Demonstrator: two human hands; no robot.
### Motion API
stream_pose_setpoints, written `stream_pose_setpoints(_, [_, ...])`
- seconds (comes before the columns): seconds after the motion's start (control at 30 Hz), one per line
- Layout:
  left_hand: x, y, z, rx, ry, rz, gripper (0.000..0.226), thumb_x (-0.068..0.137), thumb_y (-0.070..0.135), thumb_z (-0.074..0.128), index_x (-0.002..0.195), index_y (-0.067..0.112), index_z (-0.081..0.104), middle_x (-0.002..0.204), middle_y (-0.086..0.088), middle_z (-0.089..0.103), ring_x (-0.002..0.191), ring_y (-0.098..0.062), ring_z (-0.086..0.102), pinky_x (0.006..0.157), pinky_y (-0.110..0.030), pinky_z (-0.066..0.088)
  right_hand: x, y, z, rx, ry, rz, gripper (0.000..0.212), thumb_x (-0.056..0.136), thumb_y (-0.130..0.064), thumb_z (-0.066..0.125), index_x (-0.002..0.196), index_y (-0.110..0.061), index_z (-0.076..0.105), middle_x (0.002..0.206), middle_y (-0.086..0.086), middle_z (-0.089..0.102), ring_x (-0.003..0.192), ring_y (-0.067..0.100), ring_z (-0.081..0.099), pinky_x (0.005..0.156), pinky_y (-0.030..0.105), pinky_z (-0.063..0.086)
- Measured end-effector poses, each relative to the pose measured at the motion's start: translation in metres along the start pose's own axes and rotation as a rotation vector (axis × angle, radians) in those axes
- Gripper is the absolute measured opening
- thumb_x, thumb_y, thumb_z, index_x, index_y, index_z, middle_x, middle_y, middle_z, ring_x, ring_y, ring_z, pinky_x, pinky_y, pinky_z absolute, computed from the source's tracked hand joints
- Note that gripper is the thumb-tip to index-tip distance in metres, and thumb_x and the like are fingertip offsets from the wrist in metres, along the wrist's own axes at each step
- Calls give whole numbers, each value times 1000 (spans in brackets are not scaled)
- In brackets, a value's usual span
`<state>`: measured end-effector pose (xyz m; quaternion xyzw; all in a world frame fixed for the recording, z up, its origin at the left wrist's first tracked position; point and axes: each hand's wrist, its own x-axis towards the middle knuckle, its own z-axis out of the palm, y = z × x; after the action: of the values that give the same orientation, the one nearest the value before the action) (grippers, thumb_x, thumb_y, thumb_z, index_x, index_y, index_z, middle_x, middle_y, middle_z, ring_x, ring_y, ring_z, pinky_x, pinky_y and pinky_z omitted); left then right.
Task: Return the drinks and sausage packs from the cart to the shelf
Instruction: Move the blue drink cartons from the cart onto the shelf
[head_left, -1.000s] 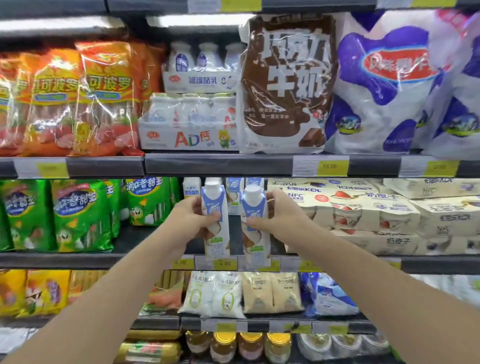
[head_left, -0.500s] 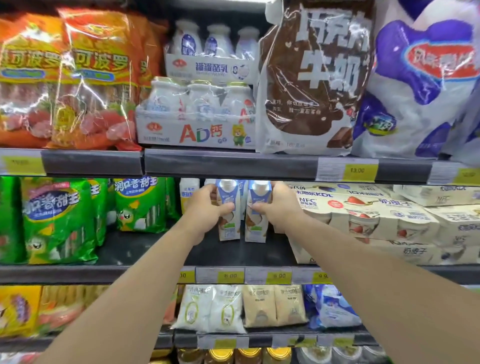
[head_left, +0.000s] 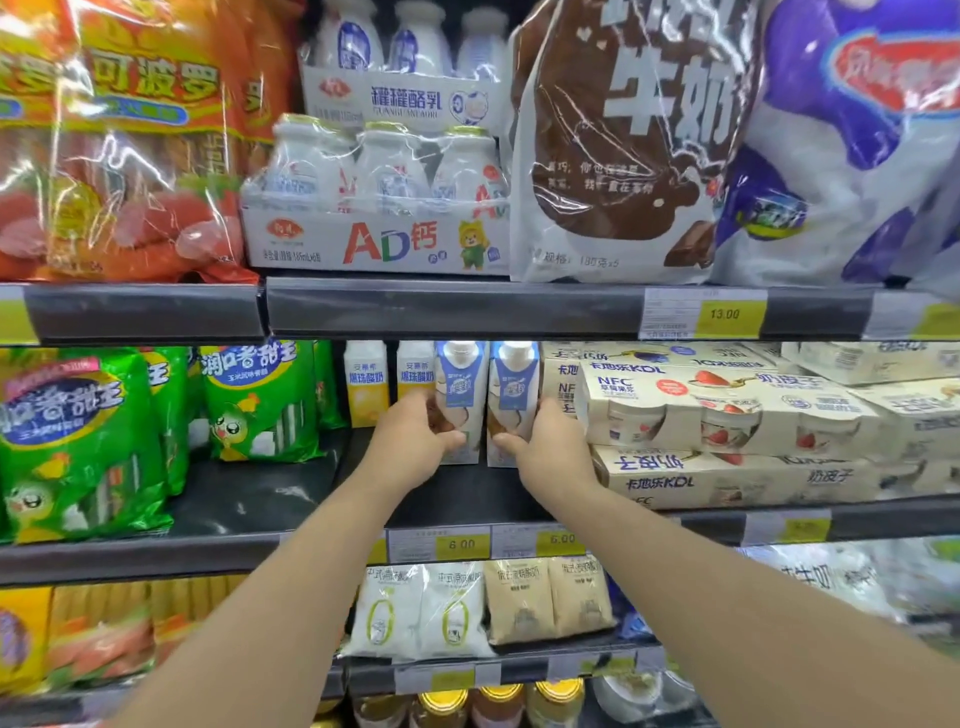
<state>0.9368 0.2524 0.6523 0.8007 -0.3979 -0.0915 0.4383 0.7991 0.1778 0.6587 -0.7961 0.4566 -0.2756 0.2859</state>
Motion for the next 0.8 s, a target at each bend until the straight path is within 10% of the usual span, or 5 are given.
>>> stream_pose_setpoints(0.23, [2,1,7,43,26,17,42,83,25,76,121,18,59,115,1,67,106,-20,62,93,-35,49,8,6,7,-50,44,-7,24,93,-28,66,95,-14,46,88,2,59,88,26,61,72,36,45])
stream_pose_setpoints(0.8, [-36,5,-4,224,-38,-17,63,80,31,79,133,13,49,135,-7,59,124,-25,55,100,-38,46,-39,9,-7,46,-22,-33,26,95,-27,57,119,-16,57,112,2,67,95,18,57,75,27,40])
